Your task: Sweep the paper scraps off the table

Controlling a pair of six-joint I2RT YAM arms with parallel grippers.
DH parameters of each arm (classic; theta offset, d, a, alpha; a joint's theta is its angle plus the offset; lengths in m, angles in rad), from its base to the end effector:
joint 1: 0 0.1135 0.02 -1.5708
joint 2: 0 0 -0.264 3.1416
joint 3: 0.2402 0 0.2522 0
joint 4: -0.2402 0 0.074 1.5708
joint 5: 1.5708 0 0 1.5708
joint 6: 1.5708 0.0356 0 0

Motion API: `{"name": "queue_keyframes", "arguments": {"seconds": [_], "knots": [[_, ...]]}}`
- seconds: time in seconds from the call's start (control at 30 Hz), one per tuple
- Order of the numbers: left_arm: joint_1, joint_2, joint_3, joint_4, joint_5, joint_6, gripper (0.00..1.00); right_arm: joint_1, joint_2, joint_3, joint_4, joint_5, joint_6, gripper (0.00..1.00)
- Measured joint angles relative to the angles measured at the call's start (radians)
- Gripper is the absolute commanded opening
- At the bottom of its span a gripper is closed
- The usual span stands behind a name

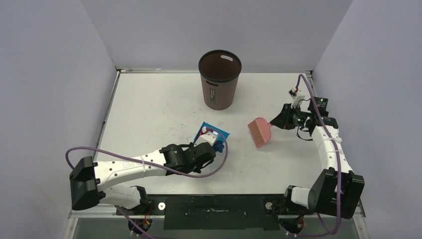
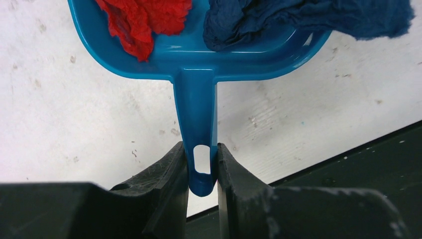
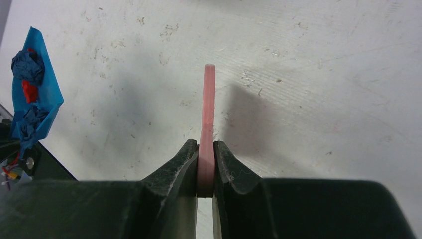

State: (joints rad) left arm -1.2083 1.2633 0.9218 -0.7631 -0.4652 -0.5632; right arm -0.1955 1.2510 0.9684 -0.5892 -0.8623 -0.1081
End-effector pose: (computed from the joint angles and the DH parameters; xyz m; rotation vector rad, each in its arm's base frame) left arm 0.0995 -0.2174 0.2451 0.6574 2.4093 -0.0847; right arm 0.2520 -0.0223 0.2790 -0.2715 2.2072 0.8764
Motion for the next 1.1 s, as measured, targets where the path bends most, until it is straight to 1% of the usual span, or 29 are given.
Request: {"name": "queue_keyframes", "arguments": {"seconds": [0.13, 0.23, 0.43, 0.67, 0.87, 0.97, 1.1], "knots": [[0.016, 0.051, 0.09, 0.002, 0.003, 0.053, 0.0, -0.001, 0.0, -0.075, 0.089, -0.051, 0.048, 0.05], [0.053, 0.108, 0.169, 0.002, 0.023, 0.093, 0.0, 0.001, 0.0, -0.124, 0.135, -0.065, 0.072, 0.05], [0.136, 0.248, 0.395, -0.01, 0.048, 0.182, 0.0, 0.001, -0.001, -0.153, 0.195, -0.07, 0.098, 0.05], [0.192, 0.389, 0.691, -0.063, 0.047, 0.296, 0.0, 0.0, -0.018, -0.163, 0.239, -0.07, 0.122, 0.05], [0.24, 0.496, 0.97, -0.156, 0.047, 0.382, 0.0, 0.0, -0.019, -0.164, 0.245, -0.071, 0.121, 0.05], [0.282, 0.557, 1.128, -0.205, 0.053, 0.414, 0.0, 0.0, -0.019, -0.164, 0.244, -0.074, 0.121, 0.05], [0.37, 0.653, 1.344, -0.277, 0.071, 0.444, 0.0, 0.0, -0.019, -0.164, 0.244, -0.086, 0.121, 0.05]]}}
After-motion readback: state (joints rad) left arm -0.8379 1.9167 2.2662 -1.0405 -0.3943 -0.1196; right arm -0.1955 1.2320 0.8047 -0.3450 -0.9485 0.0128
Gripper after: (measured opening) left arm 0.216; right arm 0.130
